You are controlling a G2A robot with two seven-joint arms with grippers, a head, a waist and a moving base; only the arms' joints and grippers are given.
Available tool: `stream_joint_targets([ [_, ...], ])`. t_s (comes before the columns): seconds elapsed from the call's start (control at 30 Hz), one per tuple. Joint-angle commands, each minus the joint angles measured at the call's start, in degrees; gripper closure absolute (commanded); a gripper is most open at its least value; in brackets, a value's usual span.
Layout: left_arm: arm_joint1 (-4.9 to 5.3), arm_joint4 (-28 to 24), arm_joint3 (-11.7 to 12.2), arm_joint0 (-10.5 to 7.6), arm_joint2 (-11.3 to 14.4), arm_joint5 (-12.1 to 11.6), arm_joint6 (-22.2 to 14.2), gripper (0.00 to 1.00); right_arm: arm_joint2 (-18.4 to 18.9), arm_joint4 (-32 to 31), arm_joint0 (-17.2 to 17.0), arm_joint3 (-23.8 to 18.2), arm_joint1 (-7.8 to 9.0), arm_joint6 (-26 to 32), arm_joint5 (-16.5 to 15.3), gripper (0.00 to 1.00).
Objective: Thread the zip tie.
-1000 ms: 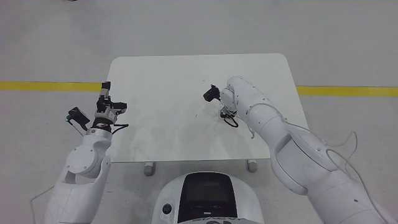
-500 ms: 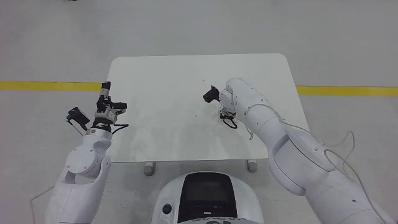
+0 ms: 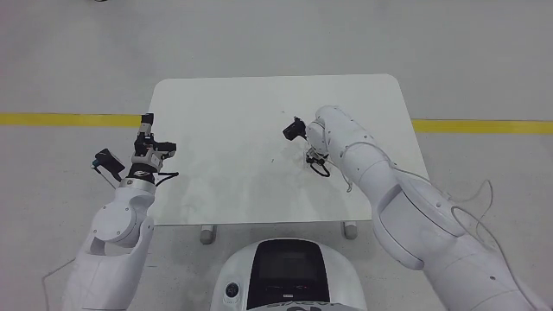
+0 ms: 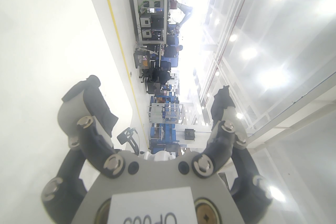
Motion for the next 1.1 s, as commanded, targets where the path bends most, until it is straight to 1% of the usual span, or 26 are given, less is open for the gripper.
stream_joint_targets([
  [0.0,0.00,0.00,0.00,0.00,0.00,0.00,0.00,0.00,0.01,-0.23,0.04,0.01,-0.01,-0.13,-0.24,0.82],
  [0.7,0.00,0.00,0.00,0.00,0.00,0.00,0.00,0.00,0.50,-0.62,-0.42,1.40,-0.57,-0.17,-1.01,0.87],
  [0.8,0.00,0.00,0.00,0.00,0.00,0.00,0.00,0.00,0.59,-0.56,-0.50,1.67,-0.69,-0.14,-1.17,0.91],
  [0.87,0.00,0.00,0.00,0.00,0.00,0.00,0.00,0.00,0.63,-0.56,-0.50,1.86,-0.76,-0.14,-1.24,0.98],
  [0.9,0.00,0.00,0.00,0.00,0.00,0.00,0.00,0.00,0.65,-0.57,-0.48,1.95,-0.79,-0.14,-1.27,1.00],
  [1.07,0.00,0.00,0.00,0.00,0.00,0.00,0.00,0.00,0.83,-0.62,-0.13,2.55,-0.84,-0.12,-1.58,1.00],
])
